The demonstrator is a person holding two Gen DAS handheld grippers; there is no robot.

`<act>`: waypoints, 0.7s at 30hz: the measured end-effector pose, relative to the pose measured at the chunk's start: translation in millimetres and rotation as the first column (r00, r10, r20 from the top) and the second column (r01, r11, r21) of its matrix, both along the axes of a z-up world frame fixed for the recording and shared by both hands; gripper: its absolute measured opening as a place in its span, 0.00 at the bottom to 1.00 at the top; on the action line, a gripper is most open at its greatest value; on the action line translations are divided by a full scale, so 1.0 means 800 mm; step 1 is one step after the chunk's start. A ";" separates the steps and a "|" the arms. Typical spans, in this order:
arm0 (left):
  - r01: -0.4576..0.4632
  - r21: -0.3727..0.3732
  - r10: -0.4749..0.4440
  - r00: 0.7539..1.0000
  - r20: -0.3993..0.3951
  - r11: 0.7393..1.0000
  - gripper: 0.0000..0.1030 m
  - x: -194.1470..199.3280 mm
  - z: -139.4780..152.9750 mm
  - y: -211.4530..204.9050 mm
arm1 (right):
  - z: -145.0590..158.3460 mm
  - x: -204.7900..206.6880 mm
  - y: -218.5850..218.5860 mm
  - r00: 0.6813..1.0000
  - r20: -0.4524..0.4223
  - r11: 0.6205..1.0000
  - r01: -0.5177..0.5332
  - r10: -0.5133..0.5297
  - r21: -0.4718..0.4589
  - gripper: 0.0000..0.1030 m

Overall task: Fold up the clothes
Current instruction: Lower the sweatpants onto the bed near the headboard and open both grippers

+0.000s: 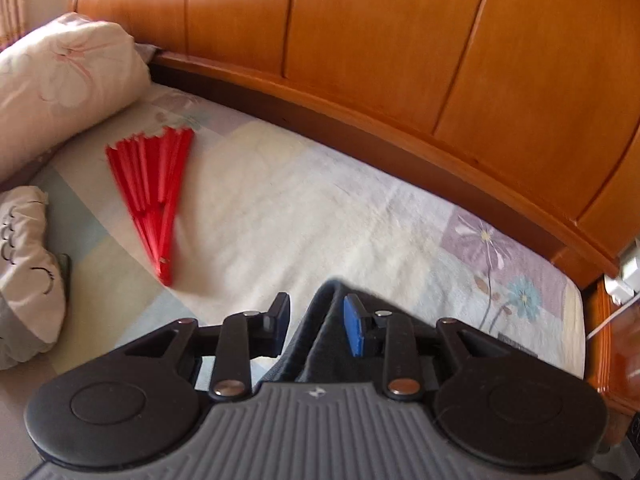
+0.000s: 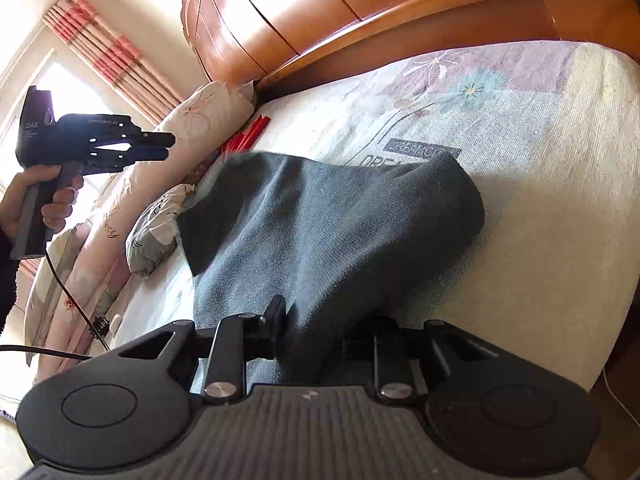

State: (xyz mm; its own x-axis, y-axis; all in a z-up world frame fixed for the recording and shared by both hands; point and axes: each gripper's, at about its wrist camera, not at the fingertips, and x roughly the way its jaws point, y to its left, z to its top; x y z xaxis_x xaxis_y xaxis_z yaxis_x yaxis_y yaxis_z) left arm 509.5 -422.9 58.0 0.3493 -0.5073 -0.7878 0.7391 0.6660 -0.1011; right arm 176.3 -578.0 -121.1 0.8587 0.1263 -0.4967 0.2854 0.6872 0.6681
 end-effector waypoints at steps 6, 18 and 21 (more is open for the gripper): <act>0.105 -0.076 -0.110 0.992 -0.064 0.992 0.43 -0.041 0.002 0.015 | 0.000 -0.025 -0.034 0.992 0.064 0.990 0.101 -0.108 0.102 0.59; 0.171 0.033 -0.164 0.973 -0.163 0.985 0.45 -0.125 -0.134 0.015 | 0.062 -0.044 -0.027 0.988 0.061 0.929 0.154 -0.142 -0.336 0.41; 0.230 -0.019 -0.230 0.957 -0.175 0.973 0.49 -0.139 -0.115 0.008 | 0.071 -0.029 0.006 0.997 0.078 0.905 0.025 0.009 -0.424 0.42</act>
